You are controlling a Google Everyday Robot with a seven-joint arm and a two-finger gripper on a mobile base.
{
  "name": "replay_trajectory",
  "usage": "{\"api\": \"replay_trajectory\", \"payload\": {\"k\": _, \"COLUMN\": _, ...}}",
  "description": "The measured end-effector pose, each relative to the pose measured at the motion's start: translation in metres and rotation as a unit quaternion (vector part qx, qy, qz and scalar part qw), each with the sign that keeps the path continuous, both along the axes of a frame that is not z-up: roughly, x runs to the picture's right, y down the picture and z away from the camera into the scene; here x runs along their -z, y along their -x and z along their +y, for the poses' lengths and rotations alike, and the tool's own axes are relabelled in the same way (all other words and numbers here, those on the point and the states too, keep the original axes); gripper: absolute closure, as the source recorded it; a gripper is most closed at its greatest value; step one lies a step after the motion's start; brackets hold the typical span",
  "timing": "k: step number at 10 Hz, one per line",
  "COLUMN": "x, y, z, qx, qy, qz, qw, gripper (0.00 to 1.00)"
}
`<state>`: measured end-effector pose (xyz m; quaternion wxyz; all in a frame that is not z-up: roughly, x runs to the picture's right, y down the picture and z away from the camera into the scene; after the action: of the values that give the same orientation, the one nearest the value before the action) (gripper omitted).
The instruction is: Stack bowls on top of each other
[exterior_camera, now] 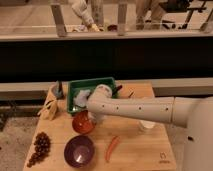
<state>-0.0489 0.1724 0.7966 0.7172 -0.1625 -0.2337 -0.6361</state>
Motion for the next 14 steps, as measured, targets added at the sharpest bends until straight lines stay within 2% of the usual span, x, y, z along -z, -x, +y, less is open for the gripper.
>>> {"api": "replay_trajectory", "payload": {"k": 4, "x": 0.005, "y": 0.007, "z": -0.003, "qx": -0.009, "qy": 0.009, "qz": -0.028, "qw": 0.9995, "gripper": 1.0}}
{"api": "replay_trajectory", "payload": {"k": 10, "x": 0.033, "y": 0.024, "z": -0.012, "qx": -0.001, "qy": 0.029, "qz": -0.036, "qw": 0.9989, "gripper": 1.0}}
{"api": "replay_trajectory", "payload": {"k": 14, "x": 0.049, "y": 0.033, "z": -0.014, "qx": -0.01, "qy": 0.027, "qz": -0.075, "qw": 0.9968, "gripper": 1.0}}
